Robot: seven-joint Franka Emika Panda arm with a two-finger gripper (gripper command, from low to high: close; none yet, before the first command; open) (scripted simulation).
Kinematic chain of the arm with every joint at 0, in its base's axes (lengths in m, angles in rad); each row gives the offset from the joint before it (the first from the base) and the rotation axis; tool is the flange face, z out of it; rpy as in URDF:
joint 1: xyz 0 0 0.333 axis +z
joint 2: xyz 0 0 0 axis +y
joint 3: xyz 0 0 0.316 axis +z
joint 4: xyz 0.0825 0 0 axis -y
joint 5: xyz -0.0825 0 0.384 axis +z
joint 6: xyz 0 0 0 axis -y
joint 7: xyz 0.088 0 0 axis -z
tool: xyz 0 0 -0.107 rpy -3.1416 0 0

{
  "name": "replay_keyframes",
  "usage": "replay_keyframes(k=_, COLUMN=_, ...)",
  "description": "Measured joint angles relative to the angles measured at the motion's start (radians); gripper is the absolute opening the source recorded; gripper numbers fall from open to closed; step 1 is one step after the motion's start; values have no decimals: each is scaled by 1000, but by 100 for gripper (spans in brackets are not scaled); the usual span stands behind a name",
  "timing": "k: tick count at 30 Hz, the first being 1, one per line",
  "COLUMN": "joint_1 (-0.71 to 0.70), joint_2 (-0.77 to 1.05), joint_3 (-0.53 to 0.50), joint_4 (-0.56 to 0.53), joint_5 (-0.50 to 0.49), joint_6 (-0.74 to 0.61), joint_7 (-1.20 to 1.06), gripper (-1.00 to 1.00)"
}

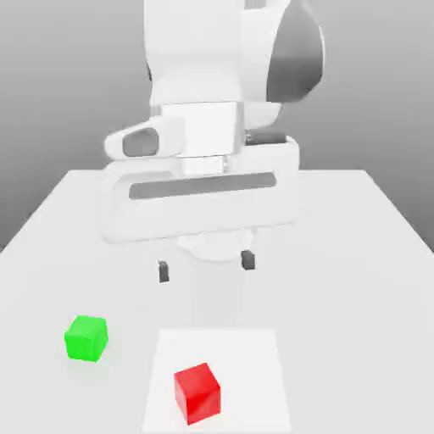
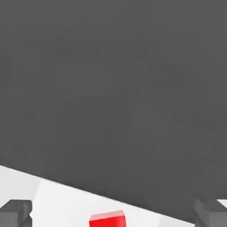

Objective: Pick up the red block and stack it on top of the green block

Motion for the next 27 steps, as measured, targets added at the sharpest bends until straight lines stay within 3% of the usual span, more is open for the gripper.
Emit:
replay_keyframes(k=10, joint_1=-40, joint_2=359, joint_3=34, joint_4=-33, joint_5=23, joint_6=211, joint_7=-133, gripper=0)
replay_keyframes(k=11, joint_1=-49, joint_2=392, joint_3=44, joint_4=-28, joint_5=33, joint_6=239, joint_7=-141, gripper=-100)
replay_keyframes(k=18, joint_1=-52, joint_2=399, joint_3=47, joint_4=-27, joint_5=33, joint_6=244, joint_7=-141, gripper=-100)
replay_keyframes(k=23, joint_1=-35, joint_2=244, joint_3=15, joint_4=-53, joint_5=-18, joint_6=115, joint_7=-102, gripper=-100)
replay_keyframes(k=27, joint_1=-152, joint_2=121, joint_3=-96, joint_4=-131, joint_5=-65, joint_6=74, joint_7=-40, gripper=-100)
